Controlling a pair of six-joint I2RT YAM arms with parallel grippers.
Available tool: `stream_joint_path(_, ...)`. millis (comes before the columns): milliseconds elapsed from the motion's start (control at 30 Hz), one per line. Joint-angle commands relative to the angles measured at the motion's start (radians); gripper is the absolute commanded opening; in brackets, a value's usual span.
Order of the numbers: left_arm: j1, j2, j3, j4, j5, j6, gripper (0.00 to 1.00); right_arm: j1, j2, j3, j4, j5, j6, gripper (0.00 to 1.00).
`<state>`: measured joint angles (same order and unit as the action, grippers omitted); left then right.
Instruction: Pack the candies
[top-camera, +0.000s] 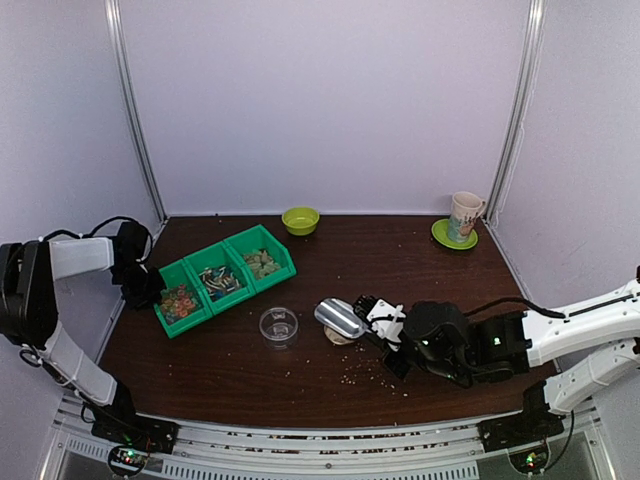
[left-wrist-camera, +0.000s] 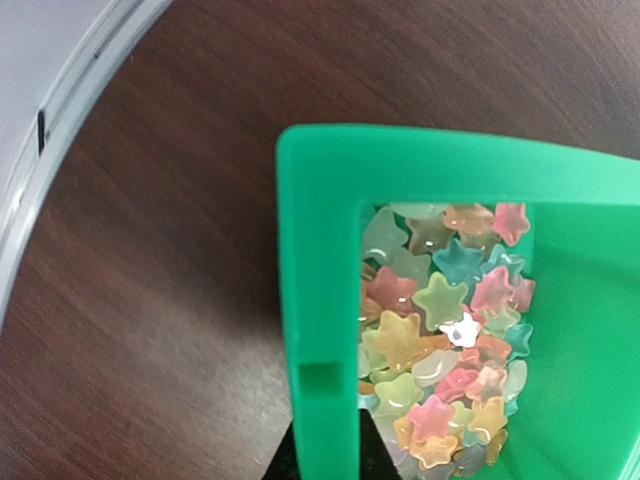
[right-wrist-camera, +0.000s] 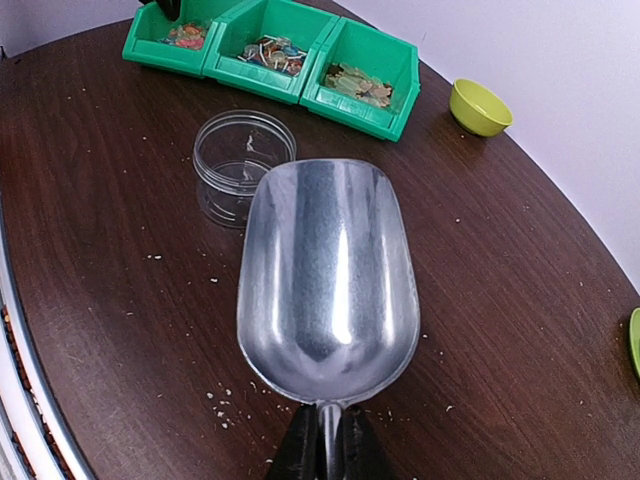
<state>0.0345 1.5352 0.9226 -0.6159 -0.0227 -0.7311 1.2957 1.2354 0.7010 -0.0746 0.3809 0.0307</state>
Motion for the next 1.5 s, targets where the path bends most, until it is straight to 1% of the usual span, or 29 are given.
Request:
stream_joint_path(0, -0.075, -0.073, -0.048, 0.069, -0.012, -0.105, 0.07, 0.004, 0.006, 0.029, 0.030, -0.003, 0.006, 0.00)
stream_joint_path(100, -0.105, -0.099, -0.083, 0.098, -0.002, -0.150, 0.09, 0.005, 0.006, 0.035, 0.026, -0.004, 0.007, 0.00)
stream_joint_path(167, -0.115, -0.114, -0.084, 0.104, 0.007, -0.161, 0.15, 0.007, 0.003, 0.037, 0.019, -0.001, 0.006, 0.00)
stream_joint_path(200, -0.116, -0.123, -0.081, 0.104, 0.012, -0.161, 0.20, 0.007, 0.000, 0.035, 0.016, 0.000, 0.006, 0.00)
stream_joint_path(400, -0.116, -0.189, -0.054, 0.042, 0.010, -0.140, 0.63, 0.008, -0.021, 0.027, 0.005, 0.014, 0.009, 0.00)
stream_joint_path(533, -0.118, -0.262, -0.015, -0.013, 0.018, -0.081, 0.84, 0.009, -0.029, 0.028, -0.003, 0.016, 0.004, 0.00)
stream_joint_path(633, -0.117, -0.299, 0.077, -0.070, 0.003, 0.055, 0.97, 0.009, -0.033, 0.041, -0.024, 0.016, -0.013, 0.00)
stream_joint_path(733, -0.117, -0.275, 0.170, -0.110, 0.014, 0.231, 0.98, 0.009, -0.034, 0.054, -0.046, 0.019, -0.032, 0.00)
stream_joint_path(867, -0.116, -0.179, 0.294, -0.212, -0.020, 0.413, 0.98, 0.010, -0.036, 0.071, -0.054, 0.016, -0.050, 0.00)
stream_joint_path(933, -0.117, -0.126, 0.331, -0.232, 0.021, 0.496, 0.98, 0.010, -0.034, 0.075, -0.056, 0.007, -0.052, 0.00)
stream_joint_path(1200, -0.116, 0.046, 0.410, -0.252, 0.027, 0.625, 0.97, 0.018, -0.044, 0.075, -0.075, -0.020, -0.043, 0.00)
stream_joint_path(1300, -0.117, 0.111, 0.429, -0.248, 0.024, 0.659, 0.93, 0.020, -0.058, 0.066, -0.078, -0.021, -0.039, 0.00)
stream_joint_path(1467, -0.117, 0.201, 0.445, -0.245, 0.018, 0.696, 0.84, 0.022, -0.070, 0.057, -0.080, -0.024, -0.034, 0.00)
